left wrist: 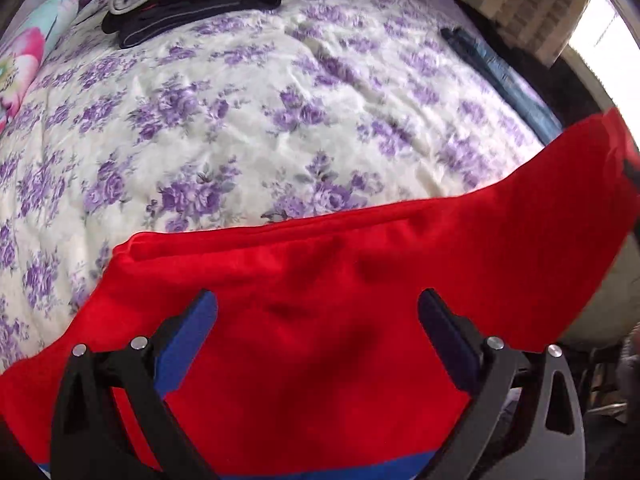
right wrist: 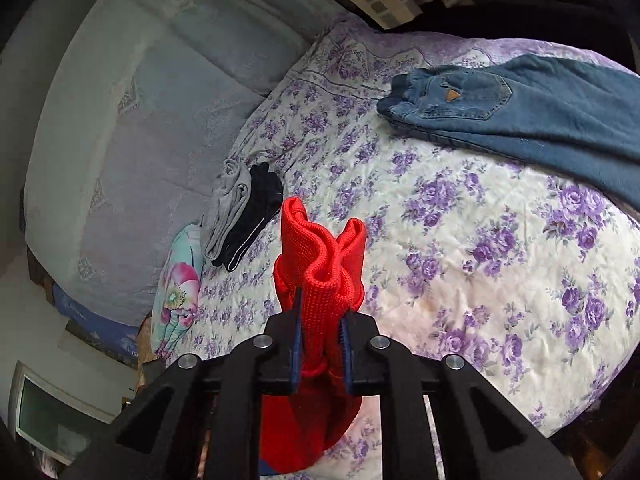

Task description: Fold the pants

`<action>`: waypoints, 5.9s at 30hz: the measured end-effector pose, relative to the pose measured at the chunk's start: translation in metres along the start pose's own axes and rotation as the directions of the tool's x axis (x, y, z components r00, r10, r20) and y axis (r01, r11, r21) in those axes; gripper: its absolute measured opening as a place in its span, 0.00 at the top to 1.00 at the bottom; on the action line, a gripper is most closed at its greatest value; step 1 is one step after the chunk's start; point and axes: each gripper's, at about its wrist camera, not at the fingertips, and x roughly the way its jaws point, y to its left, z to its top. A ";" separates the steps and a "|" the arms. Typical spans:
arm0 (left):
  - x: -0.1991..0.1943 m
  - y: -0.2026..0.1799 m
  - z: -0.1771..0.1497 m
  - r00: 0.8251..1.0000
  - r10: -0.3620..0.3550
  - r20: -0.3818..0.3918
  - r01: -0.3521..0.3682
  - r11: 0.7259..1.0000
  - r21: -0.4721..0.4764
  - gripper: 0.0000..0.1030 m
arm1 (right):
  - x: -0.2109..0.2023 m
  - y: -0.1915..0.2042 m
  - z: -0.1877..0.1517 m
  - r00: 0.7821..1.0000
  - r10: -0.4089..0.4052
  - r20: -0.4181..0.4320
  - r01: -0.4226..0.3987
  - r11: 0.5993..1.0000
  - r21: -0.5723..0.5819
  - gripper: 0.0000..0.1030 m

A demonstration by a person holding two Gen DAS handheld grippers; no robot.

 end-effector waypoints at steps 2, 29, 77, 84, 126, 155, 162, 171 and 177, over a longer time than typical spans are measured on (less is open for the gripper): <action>0.017 0.000 -0.001 0.998 0.057 -0.019 -0.057 0.998 0.005 0.04 | 0.000 0.020 -0.002 1.000 0.023 -0.013 -0.024 0.999 -0.044 0.86; -0.187 0.239 -0.245 0.965 0.138 0.225 0.077 0.669 -0.739 0.05 | 0.142 0.224 -0.255 0.885 -0.236 -0.402 -0.338 0.270 -0.902 0.64; -0.165 0.232 -0.203 0.861 0.021 0.508 0.357 0.685 -0.635 0.73 | 0.185 0.173 -0.210 0.809 -0.361 -0.463 -0.199 0.573 -0.795 0.32; -0.202 0.181 -0.158 0.856 0.033 0.517 0.263 0.833 -0.487 0.76 | 0.145 0.159 -0.170 0.881 -0.284 -0.377 -0.116 0.643 -0.757 0.31; -0.111 -0.006 -0.054 0.948 -0.259 0.183 0.269 0.962 -0.035 0.14 | 0.083 0.096 -0.053 0.943 -0.125 -0.309 -0.093 0.791 -0.604 0.32; -0.047 0.066 -0.111 0.981 -0.192 0.001 0.188 0.963 -0.190 0.04 | 0.236 0.193 -0.133 0.711 -0.177 -0.681 -0.444 0.638 -0.629 0.72; -0.040 0.069 -0.115 0.985 -0.173 0.022 0.173 0.956 -0.235 0.04 | 0.272 0.180 -0.140 0.690 -0.291 -0.663 -0.386 0.626 -0.677 0.75; -0.083 0.072 -0.104 0.970 -0.201 0.135 0.227 0.948 -0.224 0.05 | 0.144 0.174 -0.091 0.820 -0.039 -0.571 -0.438 0.599 -0.670 0.70; -0.053 0.070 -0.074 0.979 -0.191 0.066 0.200 0.959 -0.201 0.05 | 0.122 0.118 -0.137 0.725 -0.188 -0.663 -0.410 0.655 -0.634 0.72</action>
